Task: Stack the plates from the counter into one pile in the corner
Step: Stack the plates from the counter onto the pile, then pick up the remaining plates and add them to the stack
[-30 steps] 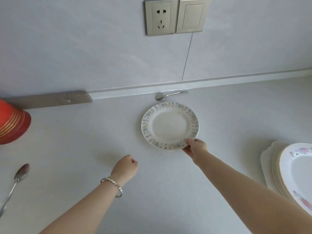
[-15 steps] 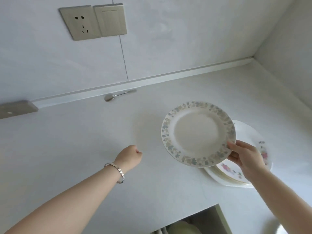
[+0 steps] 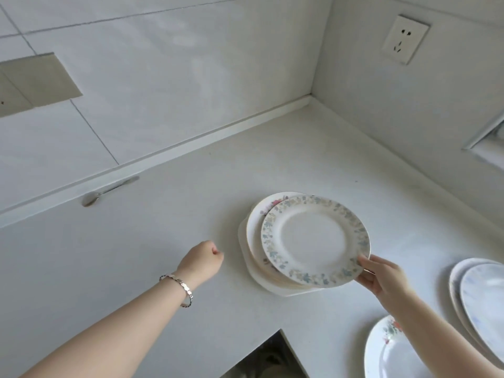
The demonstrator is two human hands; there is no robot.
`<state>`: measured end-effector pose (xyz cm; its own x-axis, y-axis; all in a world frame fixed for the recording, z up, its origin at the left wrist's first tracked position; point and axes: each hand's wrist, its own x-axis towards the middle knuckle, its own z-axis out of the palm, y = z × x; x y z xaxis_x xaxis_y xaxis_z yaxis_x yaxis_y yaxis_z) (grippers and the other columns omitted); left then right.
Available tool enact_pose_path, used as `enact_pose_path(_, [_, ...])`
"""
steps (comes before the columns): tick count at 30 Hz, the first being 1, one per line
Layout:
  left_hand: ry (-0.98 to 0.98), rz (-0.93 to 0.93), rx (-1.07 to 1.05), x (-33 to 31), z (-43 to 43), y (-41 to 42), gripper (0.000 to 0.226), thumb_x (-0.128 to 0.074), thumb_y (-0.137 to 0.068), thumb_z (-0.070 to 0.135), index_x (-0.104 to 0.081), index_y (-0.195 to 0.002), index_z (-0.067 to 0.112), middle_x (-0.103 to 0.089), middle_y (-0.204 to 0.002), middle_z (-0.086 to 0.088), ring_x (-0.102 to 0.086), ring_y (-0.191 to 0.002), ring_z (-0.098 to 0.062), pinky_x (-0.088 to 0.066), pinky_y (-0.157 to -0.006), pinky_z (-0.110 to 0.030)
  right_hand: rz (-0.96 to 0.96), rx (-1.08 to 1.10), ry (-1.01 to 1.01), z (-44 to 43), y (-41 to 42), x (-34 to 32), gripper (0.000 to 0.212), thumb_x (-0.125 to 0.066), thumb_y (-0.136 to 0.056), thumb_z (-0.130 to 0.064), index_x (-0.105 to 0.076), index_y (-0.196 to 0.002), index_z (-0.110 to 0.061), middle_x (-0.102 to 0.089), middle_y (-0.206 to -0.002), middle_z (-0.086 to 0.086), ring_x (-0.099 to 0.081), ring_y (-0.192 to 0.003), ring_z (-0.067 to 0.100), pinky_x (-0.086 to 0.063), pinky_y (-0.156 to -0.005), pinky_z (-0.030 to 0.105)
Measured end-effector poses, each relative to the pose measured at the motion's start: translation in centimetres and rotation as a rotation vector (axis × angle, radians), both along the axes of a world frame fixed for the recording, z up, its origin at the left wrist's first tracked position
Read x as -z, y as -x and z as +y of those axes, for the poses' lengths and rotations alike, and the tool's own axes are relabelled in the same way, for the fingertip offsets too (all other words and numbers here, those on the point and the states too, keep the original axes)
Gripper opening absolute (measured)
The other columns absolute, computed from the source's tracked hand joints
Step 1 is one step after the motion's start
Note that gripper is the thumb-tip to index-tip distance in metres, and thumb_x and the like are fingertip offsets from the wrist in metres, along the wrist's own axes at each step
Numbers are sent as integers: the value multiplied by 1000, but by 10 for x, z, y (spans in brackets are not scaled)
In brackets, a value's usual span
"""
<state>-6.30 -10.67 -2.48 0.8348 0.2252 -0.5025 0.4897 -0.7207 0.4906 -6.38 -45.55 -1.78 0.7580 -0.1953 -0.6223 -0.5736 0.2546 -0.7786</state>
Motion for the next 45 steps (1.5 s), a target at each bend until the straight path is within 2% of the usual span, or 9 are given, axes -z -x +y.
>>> enact_pose_path(4, [-28, 15, 4, -2, -9, -3, 19, -43, -86, 20, -41, -67, 18, -69, -83, -14, -68, -82, -30, -46, -71, -32, -9, -66, 174, 11, -7, 6, 14, -52, -89, -1, -65, -83, -1, -70, -64, 6, -68, -50, 11, -59, -56, 26])
enact_pose_path(11, [-41, 24, 14, -4, -9, -10, 21, -44, -88, 20, -42, -67, 17, -71, -91, -18, -69, -87, -32, -52, -82, -40, 31, -420, 750, 34, -6, 11, 26, -44, -92, -19, -51, -116, -13, -66, -59, 5, -59, -49, 15, -42, -47, 25])
enact_pose_path(21, [-49, 24, 79, -11, -1, -11, 22, -43, -88, 21, -42, -66, 19, -72, -90, -13, -67, -81, -29, -51, -75, -35, 153, -426, 845, 46, -16, 12, 41, -38, -92, -30, -43, -129, -11, -65, -60, 0, -60, -45, 12, -46, -52, 26])
enact_pose_path(24, [-69, 13, 178, -15, -5, -16, 19, -42, -88, 22, -43, -69, 21, -72, -91, -8, -57, -71, -23, -44, -67, -29, 226, -437, 908, 48, -11, 5, 25, -34, -93, -32, -44, -105, -12, -67, -68, 4, -63, -51, 17, -52, -61, 30])
enact_pose_path(28, [-7, -1, 334, -23, -24, -27, 17, -42, -87, 24, -44, -71, 20, -71, -92, -8, -55, -68, -22, -43, -63, -27, 392, -414, 781, 49, 7, -13, 33, -31, -94, -24, -48, -75, -3, -66, -59, 4, -59, -37, 14, -43, -40, 18])
enact_pose_path(32, [-11, -39, 576, -34, -70, -37, 18, -43, -86, 22, -42, -68, 21, -71, -90, -6, -60, -73, -22, -44, -64, -29, 431, -411, 712, 34, 50, -29, 29, -39, -90, -16, -49, -64, -9, -64, -57, 0, -55, -35, 9, -42, -36, 15])
enact_pose_path(37, [-26, -75, 845, -50, -151, -26, 23, -41, -88, 24, -42, -65, 19, -57, -71, 1, -55, -73, -25, -38, -62, -27, 432, -214, 690, -9, 130, -34, 22, -45, -89, -16, -60, -75, -9, -64, -57, -1, -57, -39, 9, -50, -49, 21])
enact_pose_path(40, [-69, -101, 980, -54, -202, -7, 20, -40, -89, 24, -42, -70, 19, -63, -88, -7, -57, -84, -28, -40, -69, -30, 466, -80, 720, -42, 179, -33, 19, -48, -87, -16, -64, -78, -9, -66, -57, -1, -60, -51, 16, -50, -52, 22])
enact_pose_path(45, [-73, -82, 1065, -46, -280, 29, 29, -41, -90, 23, -37, -61, 21, -53, -76, 0, -52, -74, -24, -36, -65, -25, 566, 75, 815, -113, 245, -22, 26, -50, -86, -19, -67, -95, -2, -71, -80, 9, -62, -70, 22, -49, -65, 27])
